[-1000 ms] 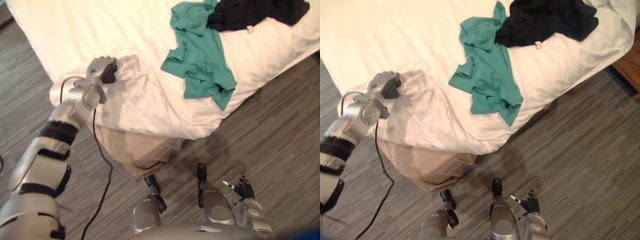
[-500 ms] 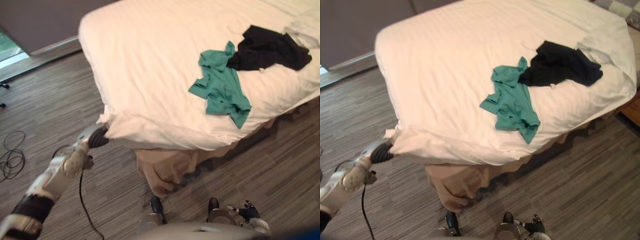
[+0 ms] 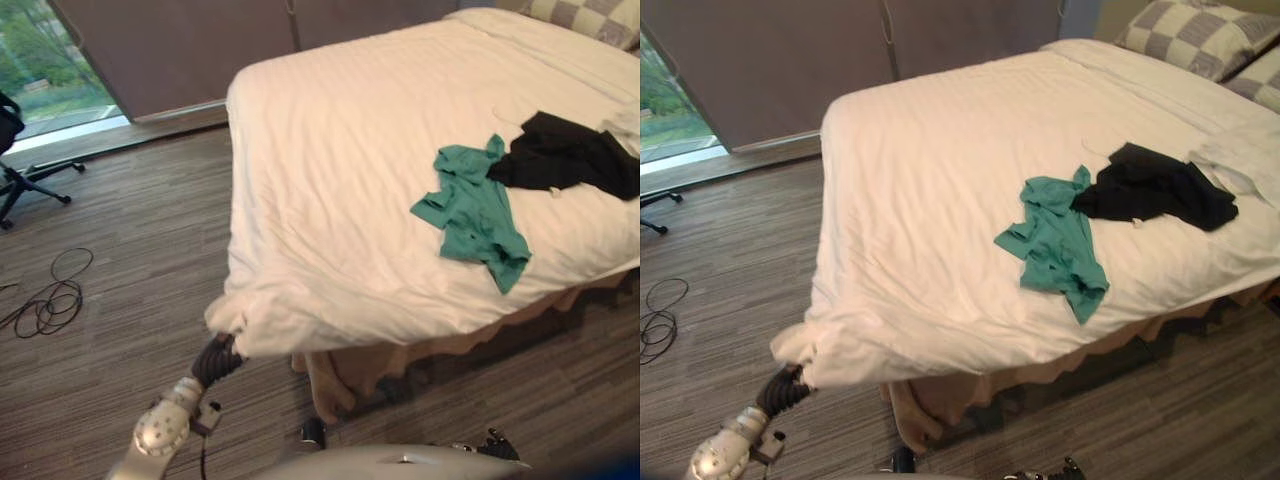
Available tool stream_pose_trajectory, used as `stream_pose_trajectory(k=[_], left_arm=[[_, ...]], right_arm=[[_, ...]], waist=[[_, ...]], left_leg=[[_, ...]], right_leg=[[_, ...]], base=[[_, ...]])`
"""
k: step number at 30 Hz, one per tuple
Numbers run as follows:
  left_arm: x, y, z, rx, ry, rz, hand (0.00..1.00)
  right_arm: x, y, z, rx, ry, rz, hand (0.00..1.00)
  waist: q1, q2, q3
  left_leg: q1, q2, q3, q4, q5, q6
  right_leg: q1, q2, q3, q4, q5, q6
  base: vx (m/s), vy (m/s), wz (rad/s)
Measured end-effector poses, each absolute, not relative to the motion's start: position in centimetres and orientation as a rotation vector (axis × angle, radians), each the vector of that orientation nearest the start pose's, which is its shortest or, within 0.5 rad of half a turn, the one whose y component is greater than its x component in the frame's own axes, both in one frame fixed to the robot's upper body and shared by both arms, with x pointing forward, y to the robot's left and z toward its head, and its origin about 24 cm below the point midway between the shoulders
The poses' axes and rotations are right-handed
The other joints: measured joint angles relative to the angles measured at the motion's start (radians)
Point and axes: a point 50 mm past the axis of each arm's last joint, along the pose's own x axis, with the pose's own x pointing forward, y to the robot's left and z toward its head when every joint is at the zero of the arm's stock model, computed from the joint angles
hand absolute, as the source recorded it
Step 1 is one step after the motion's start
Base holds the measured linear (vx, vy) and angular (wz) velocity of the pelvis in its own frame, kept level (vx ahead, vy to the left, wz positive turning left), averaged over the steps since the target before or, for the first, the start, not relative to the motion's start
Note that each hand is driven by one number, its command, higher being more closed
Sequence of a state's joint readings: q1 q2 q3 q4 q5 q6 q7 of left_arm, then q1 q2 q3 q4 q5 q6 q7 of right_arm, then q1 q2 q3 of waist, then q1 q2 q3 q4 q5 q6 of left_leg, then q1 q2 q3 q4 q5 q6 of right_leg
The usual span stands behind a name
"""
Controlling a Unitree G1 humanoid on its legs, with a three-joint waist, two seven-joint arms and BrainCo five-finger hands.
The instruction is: Tidy the bed and pick cloth on bed and put in laundry
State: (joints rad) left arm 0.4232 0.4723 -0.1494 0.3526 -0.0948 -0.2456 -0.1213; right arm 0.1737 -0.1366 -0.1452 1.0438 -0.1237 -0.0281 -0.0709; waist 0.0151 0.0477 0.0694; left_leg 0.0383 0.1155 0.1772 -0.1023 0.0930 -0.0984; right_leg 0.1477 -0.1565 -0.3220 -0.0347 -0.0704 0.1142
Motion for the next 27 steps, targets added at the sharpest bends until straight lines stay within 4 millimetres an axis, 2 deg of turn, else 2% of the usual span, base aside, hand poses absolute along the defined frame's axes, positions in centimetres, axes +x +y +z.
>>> stream_pose_trajectory(k=[2,4,8,11,14,20,22,23,24,26,27], left_arm=[[7.8,24.8,-10.2,0.297,0.77,-0.157,0.0],[2.8,24.5,-13.6,0.291,1.039,-0.149,0.0],[-3.0,23.5,-15.8,0.285,1.332,-0.095,0.0],[-4.4,23.0,-16.1,0.25,1.409,-0.051,0.0],[-4.7,22.7,-16.2,0.205,1.43,0.006,0.0],[-3.5,21.9,-16.5,0.141,1.392,0.084,0.0],[-2.6,21.9,-16.5,0.143,1.359,0.091,0.0],[-1.6,21.9,-16.4,0.154,1.328,0.109,0.0],[-1.1,21.9,-16.4,0.161,1.307,0.115,0.0],[0.3,21.9,-16.3,0.188,1.265,0.125,0.0],[0.8,22.0,-16.2,0.194,1.248,0.145,0.0]], right_arm=[[5.8,-22.7,-16.2,-0.194,1.178,-0.227,0.0],[5.8,-22.7,-16.2,-0.19,1.178,-0.224,0.0],[5.1,-22.9,-16.3,-0.145,1.202,-0.247,0.0],[4.6,-23.6,-16.3,-0.098,1.207,-0.306,0.0],[3.6,-24.1,-16.2,-0.032,1.218,-0.371,0.0],[0.9,-25.6,-16.0,0.169,1.219,-0.623,0.0],[1.1,-26.7,-15.6,0.177,1.188,-0.677,0.0],[2.2,-28.2,-14.8,0.153,1.132,-0.711,1.0],[3.0,-29.2,-14.3,0.13,1.094,-0.726,1.0],[6.1,-32.7,-11.9,0.042,0.952,-0.77,1.0],[9.0,-35.5,-9.3,-0.03,0.82,-0.82,1.0]], waist=[[0.005,-0.008,-0.003],[0.005,-0.016,-0.005],[0.005,-0.023,-0.004],[0.004,-0.017,-0.004],[0.003,-0.01,-0.007],[0.001,-0.002,-0.014],[0.001,-0.004,-0.014],[0.001,-0.004,-0.014],[0.002,-0.005,-0.014],[0.002,-0.008,-0.013],[0.001,-0.013,-0.013]], left_leg=[[0.014,0.002,0.004,0.0,-0.007,-0.002],[0.031,0.003,0.007,-0.002,-0.018,-0.008],[0.059,0.013,0.032,-0.003,-0.031,-0.016],[0.076,0.022,0.057,-0.003,-0.038,-0.022],[0.087,0.026,0.07,-0.004,-0.044,-0.024],[0.093,0.028,0.088,-0.004,-0.055,-0.024],[0.087,0.028,0.088,-0.004,-0.057,-0.025],[0.083,0.027,0.088,-0.004,-0.058,-0.025],[0.083,0.027,0.088,-0.004,-0.059,-0.025],[0.081,0.022,0.083,-0.004,-0.059,-0.025],[0.081,0.018,0.073,-0.004,-0.06,-0.024]], right_leg=[[0.009,0.002,0.001,0.001,-0.007,-0.002],[0.025,0.002,0.004,0.006,-0.021,-0.002],[0.037,0.006,0.02,0.017,-0.036,-0.006],[0.036,0.013,0.047,0.021,-0.038,-0.01],[0.034,0.015,0.061,0.028,-0.043,-0.012],[0.032,0.014,0.062,0.037,-0.057,-0.008],[0.03,0.013,0.061,0.039,-0.06,-0.007],[0.024,0.011,0.06,0.044,-0.064,-0.006],[0.019,0.009,0.058,0.048,-0.066,-0.006],[0.017,0.003,0.048,0.058,-0.069,-0.003],[0.017,-0.002,0.038,0.062,-0.075,0.0]], base=[[0.1,-0.035,-0.01],[0.09,-0.032,-0.03],[0.04,-0.021,-0.12],[0.0,-0.011,-0.26],[0.0,-0.01,-0.18],[0.01,-0.001,-0.04],[0.0,0.0,0.0],[0.0,0.0,0.0],[0.03,0.004,-0.04],[0.03,0.003,0.05],[0.07,0.0,0.18]])
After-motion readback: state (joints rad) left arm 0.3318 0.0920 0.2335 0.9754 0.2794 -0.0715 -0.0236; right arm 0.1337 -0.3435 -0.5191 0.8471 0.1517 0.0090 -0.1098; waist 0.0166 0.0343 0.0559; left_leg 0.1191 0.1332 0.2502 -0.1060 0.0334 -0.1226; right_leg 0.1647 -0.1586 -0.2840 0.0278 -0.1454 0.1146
